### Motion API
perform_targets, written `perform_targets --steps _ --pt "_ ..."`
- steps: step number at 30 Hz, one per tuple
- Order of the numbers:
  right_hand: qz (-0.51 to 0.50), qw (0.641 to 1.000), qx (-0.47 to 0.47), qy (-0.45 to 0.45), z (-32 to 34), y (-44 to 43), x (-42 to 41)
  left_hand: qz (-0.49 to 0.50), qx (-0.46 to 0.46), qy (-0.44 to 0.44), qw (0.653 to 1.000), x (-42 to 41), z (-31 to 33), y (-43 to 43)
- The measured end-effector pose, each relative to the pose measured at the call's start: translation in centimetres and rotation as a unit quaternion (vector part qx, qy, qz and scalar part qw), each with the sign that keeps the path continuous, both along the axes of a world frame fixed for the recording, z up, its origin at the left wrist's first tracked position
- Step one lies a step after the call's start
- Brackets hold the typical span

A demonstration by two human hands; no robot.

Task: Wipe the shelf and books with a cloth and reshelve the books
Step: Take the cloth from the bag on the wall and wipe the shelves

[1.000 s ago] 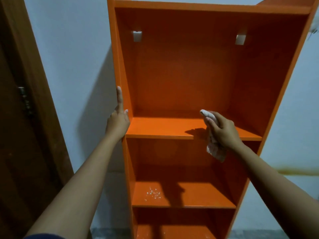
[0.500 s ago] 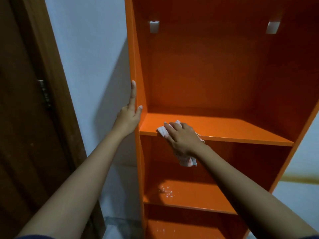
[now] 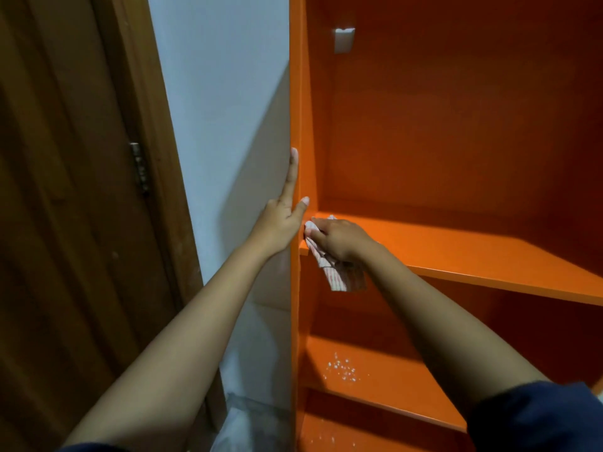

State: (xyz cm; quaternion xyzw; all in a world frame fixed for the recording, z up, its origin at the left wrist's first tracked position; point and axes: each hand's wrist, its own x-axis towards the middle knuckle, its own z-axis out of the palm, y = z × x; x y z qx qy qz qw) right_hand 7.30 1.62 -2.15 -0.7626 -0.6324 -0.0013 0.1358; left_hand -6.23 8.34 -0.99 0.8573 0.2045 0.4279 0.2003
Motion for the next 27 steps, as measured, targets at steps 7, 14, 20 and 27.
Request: perform_targets --steps 7,14,20,27 --pt "0.011 0.996 0.091 0.018 -0.1 -0.4 0.4 0.003 -0.011 0.002 1.000 0.2 0.0 -0.3" --pt "0.078 0.985 0.150 0.020 -0.6 -2.8 -0.5 0.016 0.002 0.005 1.000 0.0 0.1 -0.4" --pt "0.107 0.978 0.167 0.066 -1.6 -4.6 -1.5 0.018 0.005 0.005 1.000 -0.1 0.1 -0.8" --pt "0.118 0.970 0.200 0.067 -5.2 -8.5 -2.0 0.029 0.005 -0.007 1.000 0.0 -2.4 -1.4"
